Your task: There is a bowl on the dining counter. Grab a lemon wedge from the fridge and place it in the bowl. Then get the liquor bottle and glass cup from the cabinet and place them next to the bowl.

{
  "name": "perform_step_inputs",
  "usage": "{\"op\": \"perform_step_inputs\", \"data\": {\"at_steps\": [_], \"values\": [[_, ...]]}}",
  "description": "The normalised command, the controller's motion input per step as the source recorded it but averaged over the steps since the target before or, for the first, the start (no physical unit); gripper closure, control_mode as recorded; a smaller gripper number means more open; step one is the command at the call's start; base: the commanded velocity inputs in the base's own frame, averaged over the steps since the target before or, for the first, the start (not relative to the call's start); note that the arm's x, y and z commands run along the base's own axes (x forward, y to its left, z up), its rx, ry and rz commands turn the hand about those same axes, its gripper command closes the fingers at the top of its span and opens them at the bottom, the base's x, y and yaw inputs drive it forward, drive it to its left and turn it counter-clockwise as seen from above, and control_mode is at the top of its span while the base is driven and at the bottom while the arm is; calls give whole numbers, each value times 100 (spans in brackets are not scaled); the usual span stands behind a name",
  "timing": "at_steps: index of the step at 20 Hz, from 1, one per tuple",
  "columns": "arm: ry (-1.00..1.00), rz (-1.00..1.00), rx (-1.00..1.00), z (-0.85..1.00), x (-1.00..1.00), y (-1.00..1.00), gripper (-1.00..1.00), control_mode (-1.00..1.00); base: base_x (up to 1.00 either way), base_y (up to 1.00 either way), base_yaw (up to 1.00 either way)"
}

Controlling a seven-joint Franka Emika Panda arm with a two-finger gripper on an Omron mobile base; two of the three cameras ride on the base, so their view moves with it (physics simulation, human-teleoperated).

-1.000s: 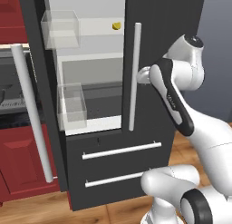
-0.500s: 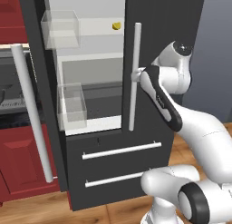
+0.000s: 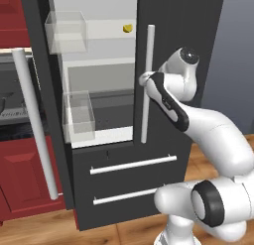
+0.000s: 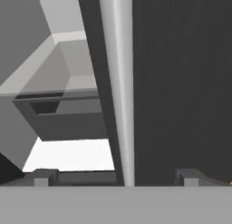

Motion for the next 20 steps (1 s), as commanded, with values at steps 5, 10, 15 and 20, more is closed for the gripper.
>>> {"op": "perform_step_inputs", "data": {"at_steps": [5, 10, 15, 20], "values": [[-4, -3, 0, -16, 57, 0, -100, -100, 0, 0, 0], [-1, -3, 0, -8, 59, 0, -100, -100, 0, 0, 0], [0, -2, 0, -1, 68, 0, -100, -100, 0, 0, 0], [0, -1, 0, -1, 60, 0, -100, -100, 0, 0, 0]]}}
